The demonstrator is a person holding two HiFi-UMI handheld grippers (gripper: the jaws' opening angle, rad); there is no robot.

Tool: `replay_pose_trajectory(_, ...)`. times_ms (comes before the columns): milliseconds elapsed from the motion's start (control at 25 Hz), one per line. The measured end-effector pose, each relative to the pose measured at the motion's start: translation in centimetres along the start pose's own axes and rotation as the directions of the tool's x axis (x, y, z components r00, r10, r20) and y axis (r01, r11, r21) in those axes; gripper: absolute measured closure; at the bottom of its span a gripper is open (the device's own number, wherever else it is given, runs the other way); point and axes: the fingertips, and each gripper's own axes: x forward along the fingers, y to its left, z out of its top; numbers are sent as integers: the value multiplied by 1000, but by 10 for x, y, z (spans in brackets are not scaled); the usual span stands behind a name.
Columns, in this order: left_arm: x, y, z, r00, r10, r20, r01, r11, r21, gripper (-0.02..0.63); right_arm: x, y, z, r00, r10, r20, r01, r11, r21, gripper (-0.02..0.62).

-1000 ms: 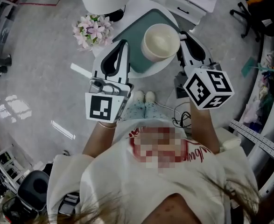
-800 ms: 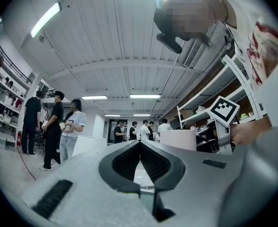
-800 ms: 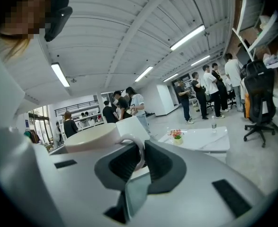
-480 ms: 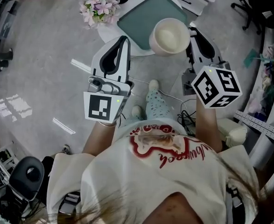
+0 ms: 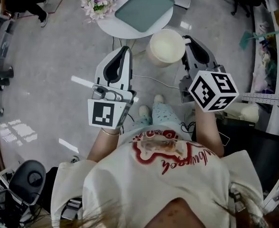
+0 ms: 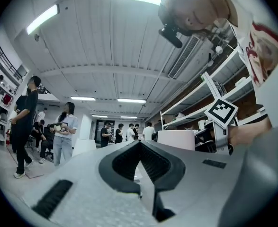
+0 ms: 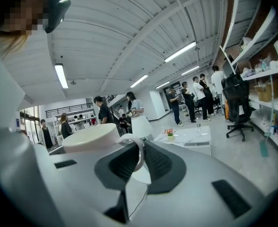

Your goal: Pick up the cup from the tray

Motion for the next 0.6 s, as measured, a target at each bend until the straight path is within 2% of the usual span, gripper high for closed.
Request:
replay_pose_trajectory(320,-8,-32,23,999,-16,28,15,999,30,592,-25,14,18,998,53,39,-52,998,-29,551)
replay_pose_trajectory(600,-4,-38,27,999,15,48,-17,999,30,592,-29,12,24,995,78,57,-75,996,-48,551)
